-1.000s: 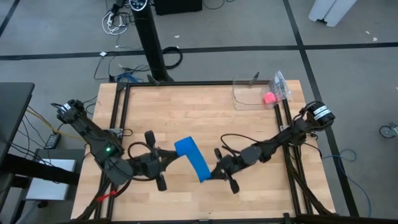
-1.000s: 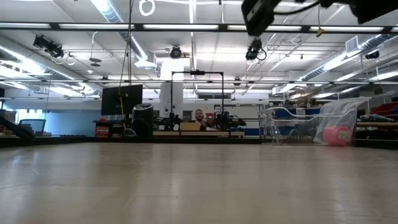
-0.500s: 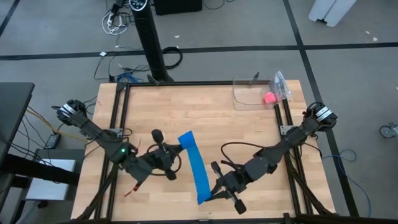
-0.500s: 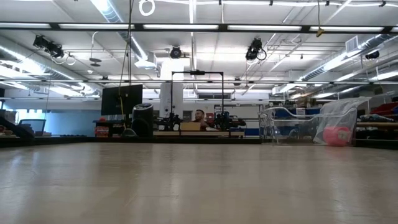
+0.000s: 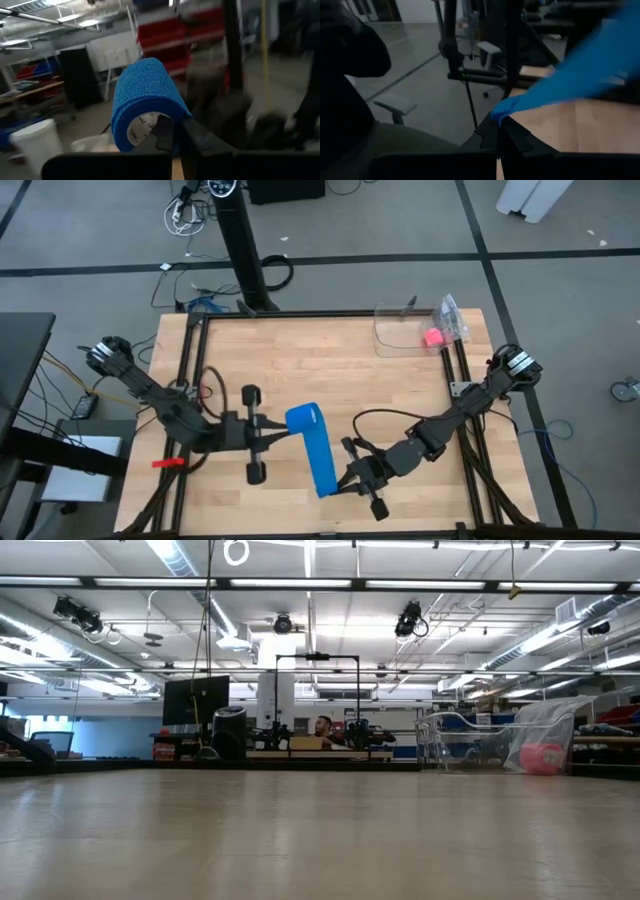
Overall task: Roll bandage
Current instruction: Roll the blue bandage
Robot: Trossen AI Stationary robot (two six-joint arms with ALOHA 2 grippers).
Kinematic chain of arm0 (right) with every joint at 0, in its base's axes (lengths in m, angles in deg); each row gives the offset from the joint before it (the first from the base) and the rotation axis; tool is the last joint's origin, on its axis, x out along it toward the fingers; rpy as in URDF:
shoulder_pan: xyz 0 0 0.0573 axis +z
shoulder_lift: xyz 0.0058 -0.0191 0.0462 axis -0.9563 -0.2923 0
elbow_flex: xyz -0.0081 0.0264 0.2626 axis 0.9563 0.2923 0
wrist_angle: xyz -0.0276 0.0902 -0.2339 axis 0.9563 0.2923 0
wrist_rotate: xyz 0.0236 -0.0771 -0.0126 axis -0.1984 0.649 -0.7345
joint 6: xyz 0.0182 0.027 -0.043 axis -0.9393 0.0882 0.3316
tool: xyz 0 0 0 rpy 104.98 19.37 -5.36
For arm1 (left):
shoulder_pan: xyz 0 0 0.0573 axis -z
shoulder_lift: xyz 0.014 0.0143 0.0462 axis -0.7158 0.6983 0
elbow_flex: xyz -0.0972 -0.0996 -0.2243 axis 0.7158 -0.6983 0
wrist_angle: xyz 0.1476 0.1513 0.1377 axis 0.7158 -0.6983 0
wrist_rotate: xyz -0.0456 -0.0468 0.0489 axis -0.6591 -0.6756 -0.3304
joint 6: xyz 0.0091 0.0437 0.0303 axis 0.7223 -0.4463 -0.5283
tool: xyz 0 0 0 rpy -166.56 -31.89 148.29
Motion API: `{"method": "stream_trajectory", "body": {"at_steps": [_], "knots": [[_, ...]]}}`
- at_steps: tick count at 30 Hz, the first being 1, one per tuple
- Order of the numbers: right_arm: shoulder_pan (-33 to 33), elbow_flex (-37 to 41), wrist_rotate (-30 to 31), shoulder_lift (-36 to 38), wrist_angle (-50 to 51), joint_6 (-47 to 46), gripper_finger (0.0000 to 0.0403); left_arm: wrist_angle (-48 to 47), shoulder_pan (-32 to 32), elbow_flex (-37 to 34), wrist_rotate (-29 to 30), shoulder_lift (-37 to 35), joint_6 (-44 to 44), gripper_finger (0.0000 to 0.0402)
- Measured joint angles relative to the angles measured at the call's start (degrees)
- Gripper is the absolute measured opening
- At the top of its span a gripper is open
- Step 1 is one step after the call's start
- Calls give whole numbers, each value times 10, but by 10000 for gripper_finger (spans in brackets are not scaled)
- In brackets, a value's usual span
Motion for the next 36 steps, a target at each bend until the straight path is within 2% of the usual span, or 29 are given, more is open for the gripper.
{"method": "stream_trajectory", "body": {"at_steps": [6, 13, 17, 27, 30, 34, 36], "knots": [[-24, 27, 2, 0, -5, -9, 1, -2, -13, 0, -37, -10, 69, 15], [-56, 74, 1, 0, -9, -29, 1, 16, -12, 0, -55, -16, 80, 15], [-72, 111, -3, 0, -44, -51, 1, 24, -12, 0, -58, -24, 84, 15], [-82, 158, -33, 0, -93, -86, 1, 63, -14, 0, -94, -28, 83, 15], [-72, 158, -52, 0, -121, -88, 1, 34, -22, 0, -56, -28, 50, 15], [-48, 144, -64, 0, -146, -87, 1, -19, -37, 0, 31, -28, -5, 15], [-35, 130, -63, 0, -146, -85, 1, -47, -51, -3, 48, -28, -10, 15]]}}
